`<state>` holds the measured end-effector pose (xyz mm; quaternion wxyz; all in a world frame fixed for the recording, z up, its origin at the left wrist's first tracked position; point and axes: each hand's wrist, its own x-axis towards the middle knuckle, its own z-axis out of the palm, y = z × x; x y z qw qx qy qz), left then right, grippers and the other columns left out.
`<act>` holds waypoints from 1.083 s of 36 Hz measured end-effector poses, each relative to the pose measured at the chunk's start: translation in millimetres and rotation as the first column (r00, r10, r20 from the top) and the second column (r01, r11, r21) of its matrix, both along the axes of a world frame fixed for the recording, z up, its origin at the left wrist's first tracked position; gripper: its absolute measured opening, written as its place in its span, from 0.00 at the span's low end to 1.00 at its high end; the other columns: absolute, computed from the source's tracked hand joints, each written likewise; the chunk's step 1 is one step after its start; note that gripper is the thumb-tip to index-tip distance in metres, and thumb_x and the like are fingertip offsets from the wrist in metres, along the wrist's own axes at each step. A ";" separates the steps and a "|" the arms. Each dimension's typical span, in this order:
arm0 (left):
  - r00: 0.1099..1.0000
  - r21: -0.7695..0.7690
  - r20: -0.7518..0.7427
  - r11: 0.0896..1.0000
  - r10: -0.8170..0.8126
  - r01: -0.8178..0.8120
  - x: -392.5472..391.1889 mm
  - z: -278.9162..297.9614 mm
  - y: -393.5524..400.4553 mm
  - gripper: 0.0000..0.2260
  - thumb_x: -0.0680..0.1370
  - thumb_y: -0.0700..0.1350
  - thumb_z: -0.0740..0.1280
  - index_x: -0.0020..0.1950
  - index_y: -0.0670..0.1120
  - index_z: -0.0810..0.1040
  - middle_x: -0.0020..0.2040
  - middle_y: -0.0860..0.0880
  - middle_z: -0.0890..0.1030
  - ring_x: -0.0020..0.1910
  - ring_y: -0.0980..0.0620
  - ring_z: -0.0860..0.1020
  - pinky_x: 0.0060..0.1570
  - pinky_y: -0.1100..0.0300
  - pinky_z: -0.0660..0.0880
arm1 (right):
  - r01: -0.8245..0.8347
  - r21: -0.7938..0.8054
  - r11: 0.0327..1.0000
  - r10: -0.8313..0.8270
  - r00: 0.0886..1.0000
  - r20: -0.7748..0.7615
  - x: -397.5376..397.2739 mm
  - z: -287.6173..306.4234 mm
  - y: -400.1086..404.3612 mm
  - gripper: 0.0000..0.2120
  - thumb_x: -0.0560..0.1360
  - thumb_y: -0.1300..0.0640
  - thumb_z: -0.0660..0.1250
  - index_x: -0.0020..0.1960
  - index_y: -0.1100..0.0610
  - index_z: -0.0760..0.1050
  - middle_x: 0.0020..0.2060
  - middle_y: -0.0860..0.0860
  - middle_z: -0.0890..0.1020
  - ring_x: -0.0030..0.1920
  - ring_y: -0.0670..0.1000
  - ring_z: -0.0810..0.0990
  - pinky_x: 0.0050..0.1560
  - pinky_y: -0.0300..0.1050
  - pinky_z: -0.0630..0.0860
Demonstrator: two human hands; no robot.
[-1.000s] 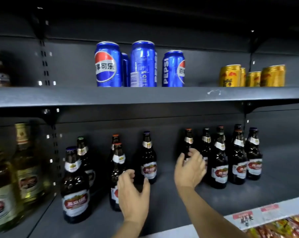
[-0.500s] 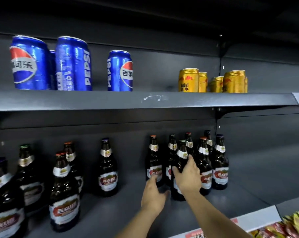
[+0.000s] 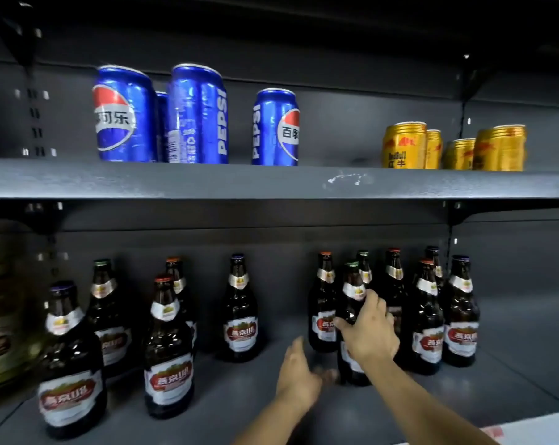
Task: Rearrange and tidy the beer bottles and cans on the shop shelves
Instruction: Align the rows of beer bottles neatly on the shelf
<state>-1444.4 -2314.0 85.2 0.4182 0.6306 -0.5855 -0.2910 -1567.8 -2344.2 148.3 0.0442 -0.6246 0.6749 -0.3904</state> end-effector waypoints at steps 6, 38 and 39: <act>0.986 -0.056 -0.164 0.997 0.041 -0.051 33.9 -2.2 10.0 0.51 0.58 0.55 0.79 0.75 0.53 0.56 0.72 0.52 0.66 0.71 0.53 0.67 0.69 0.59 0.65 | -0.191 -0.004 0.982 0.191 0.979 0.067 71.4 4.6 25.3 0.34 0.69 0.41 0.73 0.66 0.51 0.60 0.63 0.50 0.69 0.65 0.55 0.70 0.54 0.51 0.72; 0.989 -0.548 -0.007 0.827 0.146 -0.127 15.0 3.2 11.9 0.24 0.69 0.43 0.68 0.56 0.67 0.67 0.54 0.64 0.69 0.52 0.64 0.73 0.50 0.74 0.69 | -0.020 -0.012 1.000 0.021 0.993 0.118 33.6 26.0 -38.7 0.22 0.79 0.48 0.61 0.66 0.62 0.69 0.59 0.59 0.77 0.59 0.60 0.77 0.48 0.49 0.73; 0.991 -0.488 0.008 0.866 0.132 -0.112 11.4 4.5 2.6 0.24 0.70 0.40 0.69 0.56 0.65 0.68 0.53 0.62 0.69 0.52 0.63 0.72 0.52 0.72 0.69 | -0.041 0.007 0.999 0.040 0.995 0.090 29.9 29.9 -45.8 0.23 0.79 0.47 0.61 0.68 0.61 0.68 0.58 0.59 0.78 0.57 0.61 0.78 0.46 0.49 0.73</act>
